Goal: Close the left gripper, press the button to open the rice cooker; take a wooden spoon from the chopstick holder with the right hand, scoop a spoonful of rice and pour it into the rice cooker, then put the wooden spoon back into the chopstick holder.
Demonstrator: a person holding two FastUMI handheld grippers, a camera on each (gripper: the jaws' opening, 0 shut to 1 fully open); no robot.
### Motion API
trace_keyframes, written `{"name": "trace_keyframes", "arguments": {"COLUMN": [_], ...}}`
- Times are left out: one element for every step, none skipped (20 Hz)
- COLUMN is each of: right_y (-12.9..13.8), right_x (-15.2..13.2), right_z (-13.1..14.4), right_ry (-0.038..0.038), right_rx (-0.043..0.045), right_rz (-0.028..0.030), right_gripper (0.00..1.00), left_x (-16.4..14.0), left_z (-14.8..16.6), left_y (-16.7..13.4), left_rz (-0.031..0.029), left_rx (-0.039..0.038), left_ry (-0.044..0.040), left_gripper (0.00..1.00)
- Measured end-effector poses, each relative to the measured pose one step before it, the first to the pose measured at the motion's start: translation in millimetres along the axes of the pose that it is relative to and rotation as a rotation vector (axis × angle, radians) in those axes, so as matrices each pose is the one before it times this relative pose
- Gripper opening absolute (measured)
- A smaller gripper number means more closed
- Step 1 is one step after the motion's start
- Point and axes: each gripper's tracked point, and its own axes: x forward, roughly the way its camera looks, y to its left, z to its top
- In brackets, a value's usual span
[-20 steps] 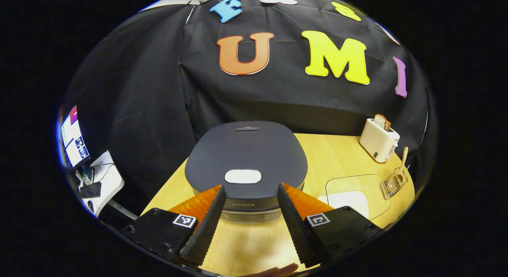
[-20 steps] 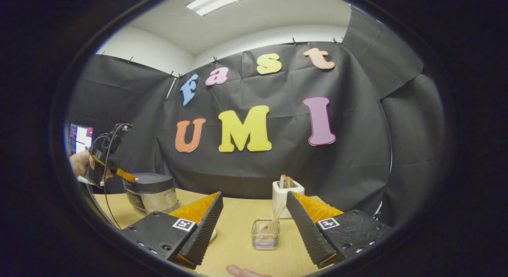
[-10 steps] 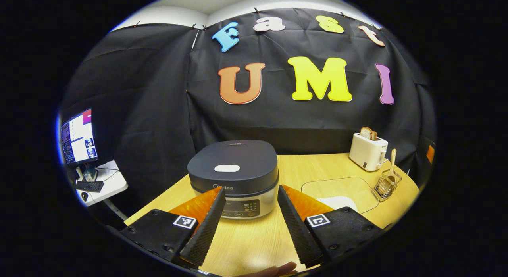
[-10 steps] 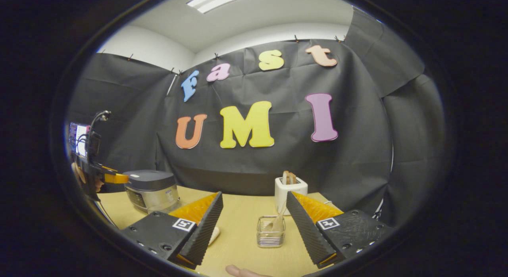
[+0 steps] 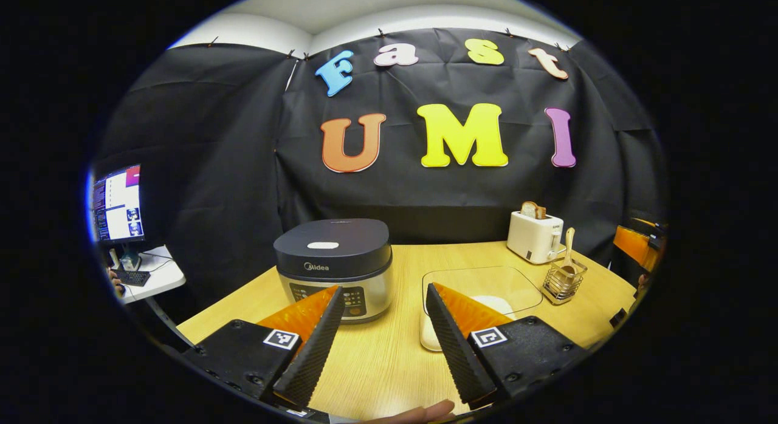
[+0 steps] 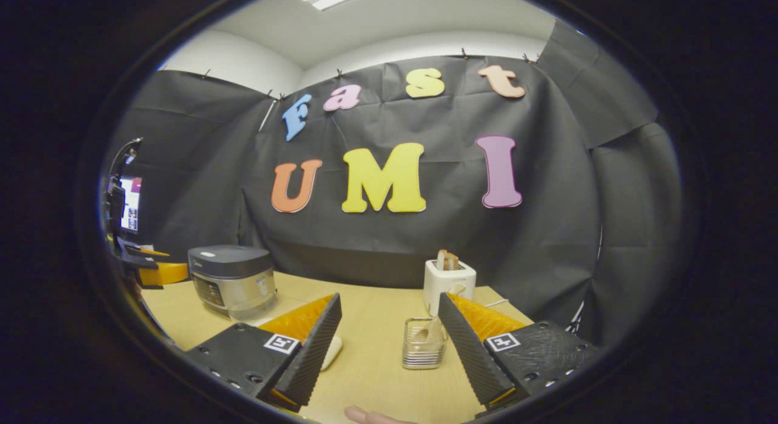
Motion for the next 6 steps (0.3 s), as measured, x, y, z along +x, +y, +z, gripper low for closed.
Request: {"name": "trace_keyframes", "arguments": {"right_y": [0.16,-0.02,-2.42,-1.07,-0.35,-1.57], "right_x": [0.23,-0.53,1.24,1.04,1.21,0.63], "right_z": [-5.05,-4.06,-4.68,-3.64,-1.97,-1.59], "right_ry": [0.0116,0.0105,0.01232,0.00994,0.00968,0.00804], "right_rx": [0.00762,0.00691,0.00821,0.00327,0.00159,0.00407], "right_rz": [-0.00322,-0.0048,-0.01342,-0.00691,-0.00476,-0.00794], "right_gripper": [0.95,0.95,0.95,0.95,0.96,0.95], "left_x": [-4.67,-0.44,2.0,-2.59,-0.46,-0.21], "left_z": [-2.64,6.05,1.45,-2.88,0.24,0.1], "left_y": [-0.3,0.74,-2.88,0.24,0.43,0.6], "left_rz": [0.00335,0.00787,-0.00262,0.00236,0.0037,0.0021], "left_rx": [0.01626,0.0035,0.01134,0.00001,-0.00284,-0.00002], "left_ry": [0.01647,-0.03231,-0.00701,0.00678,-0.00495,0.00131], "left_gripper": [0.87,0.88,0.87,0.87,0.88,0.88]}}
